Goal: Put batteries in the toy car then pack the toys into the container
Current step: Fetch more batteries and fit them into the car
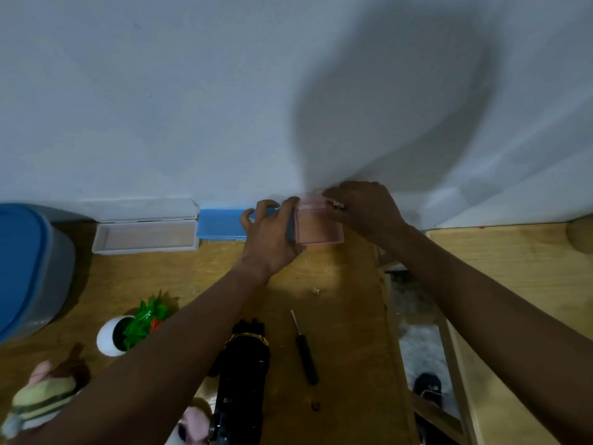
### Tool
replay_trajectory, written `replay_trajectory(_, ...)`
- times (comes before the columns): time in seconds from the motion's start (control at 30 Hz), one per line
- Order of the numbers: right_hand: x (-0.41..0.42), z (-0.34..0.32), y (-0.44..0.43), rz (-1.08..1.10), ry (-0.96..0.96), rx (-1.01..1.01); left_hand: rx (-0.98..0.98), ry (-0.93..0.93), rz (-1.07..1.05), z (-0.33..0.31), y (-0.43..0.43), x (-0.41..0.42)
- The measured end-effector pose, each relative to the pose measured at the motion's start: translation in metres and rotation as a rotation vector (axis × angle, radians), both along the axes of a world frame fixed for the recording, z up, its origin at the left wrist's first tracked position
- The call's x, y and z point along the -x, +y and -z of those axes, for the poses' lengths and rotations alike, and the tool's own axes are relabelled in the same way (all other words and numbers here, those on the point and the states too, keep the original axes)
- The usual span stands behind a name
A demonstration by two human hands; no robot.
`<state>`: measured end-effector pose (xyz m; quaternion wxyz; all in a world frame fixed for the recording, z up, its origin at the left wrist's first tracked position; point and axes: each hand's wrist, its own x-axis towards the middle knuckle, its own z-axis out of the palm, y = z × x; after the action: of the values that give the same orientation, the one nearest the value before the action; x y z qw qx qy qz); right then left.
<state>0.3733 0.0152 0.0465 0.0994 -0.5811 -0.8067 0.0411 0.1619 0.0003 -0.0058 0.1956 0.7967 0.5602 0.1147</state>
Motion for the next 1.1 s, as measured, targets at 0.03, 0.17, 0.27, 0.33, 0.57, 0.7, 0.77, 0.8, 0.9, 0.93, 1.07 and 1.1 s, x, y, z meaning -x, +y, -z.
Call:
replay_trajectory(0.03, 0.001, 0.006, -0.003, 0.048, 0.043, -0.037, 0.011, -0.015, 0.000, -0.001, 0.000, 0.000)
replay_trajectory(0.17, 0.015, 0.018, -0.023, 0.188, 0.248, -0.118, 0.052, -0.013, 0.025, -0.003, 0.003, -0.001)
replay_trajectory(0.27, 0.027, 0.034, -0.037, 0.051, 0.156, -0.114, 0.062, 0.018, 0.049, -0.001, 0.006, -0.002)
replay_trajectory(0.33, 0.033, 0.043, -0.037, -0.050, 0.049, -0.047, 0.062, 0.024, 0.067, -0.001, 0.009, -0.002)
replay_trajectory(0.57, 0.029, 0.062, -0.016, 0.005, 0.179, 0.332, 0.050, 0.019, 0.073, 0.001, 0.013, -0.002)
replay_trajectory(0.7, 0.027, 0.064, -0.019, 0.040, 0.174, 0.324, 0.058, 0.023, 0.066, 0.003, 0.013, -0.002)
replay_trajectory(0.77, 0.025, 0.061, -0.026, 0.044, 0.295, 0.199, 0.061, 0.028, 0.067, 0.004, 0.013, -0.002)
replay_trajectory(0.8, 0.023, 0.060, -0.031, 0.041, 0.345, 0.101, 0.061, 0.033, 0.066, 0.004, 0.013, -0.002)
replay_trajectory(0.9, 0.023, 0.052, -0.048, 0.098, 0.355, -0.252, 0.065, 0.041, 0.063, 0.002, 0.013, -0.003)
replay_trajectory(0.93, 0.024, 0.050, -0.052, 0.128, 0.320, -0.340, 0.062, 0.042, 0.064, 0.002, 0.012, -0.002)
replay_trajectory(1.07, 0.021, 0.051, -0.055, 0.298, 0.273, -0.200, 0.023, 0.021, 0.093, 0.001, 0.010, -0.001)
replay_trajectory(1.1, 0.020, 0.054, -0.056, 0.311, 0.261, -0.156, 0.024, 0.008, 0.097, 0.001, 0.010, -0.001)
